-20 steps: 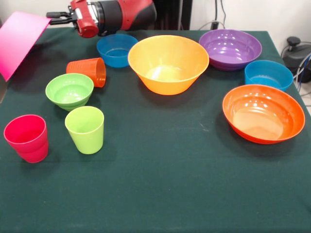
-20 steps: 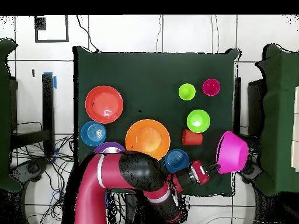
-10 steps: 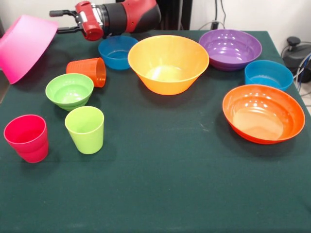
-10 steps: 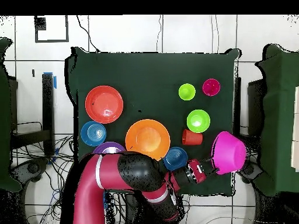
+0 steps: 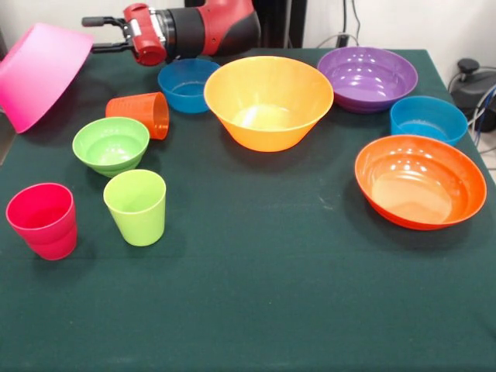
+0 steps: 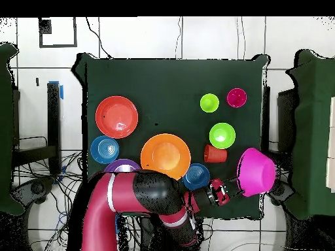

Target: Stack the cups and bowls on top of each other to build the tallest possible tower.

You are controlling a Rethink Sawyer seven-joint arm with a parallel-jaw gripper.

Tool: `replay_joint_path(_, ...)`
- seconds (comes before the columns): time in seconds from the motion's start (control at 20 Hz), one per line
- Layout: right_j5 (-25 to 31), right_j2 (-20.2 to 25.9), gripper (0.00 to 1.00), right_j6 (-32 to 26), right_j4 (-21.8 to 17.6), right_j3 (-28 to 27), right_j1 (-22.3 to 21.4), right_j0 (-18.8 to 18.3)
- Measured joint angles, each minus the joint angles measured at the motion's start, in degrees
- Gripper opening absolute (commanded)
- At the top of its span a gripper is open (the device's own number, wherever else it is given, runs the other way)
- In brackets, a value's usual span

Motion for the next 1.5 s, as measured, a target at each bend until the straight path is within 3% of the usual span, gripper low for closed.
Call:
replay_joint_path(0.45,0.0,0.3,1.0,2.9,-1.4,0.6,-0.8,0.1)
replay_joint_path(0.75,0.0,0.5,1.0,10.7,-3.0,1.3,-1.3,0.1)
replay_joint_path(1.15,0.5,1.3,1.0,15.9,-3.3,1.4,-1.9,-0.1)
replay_joint_path(1.35,3.3,0.3,1.0,16.2,-9.7,2.2,-2.7,-0.6)
replay_joint_path(1.5,7.3,-2.1,1.0,16.2,-20.8,3.7,-4.2,-1.9)
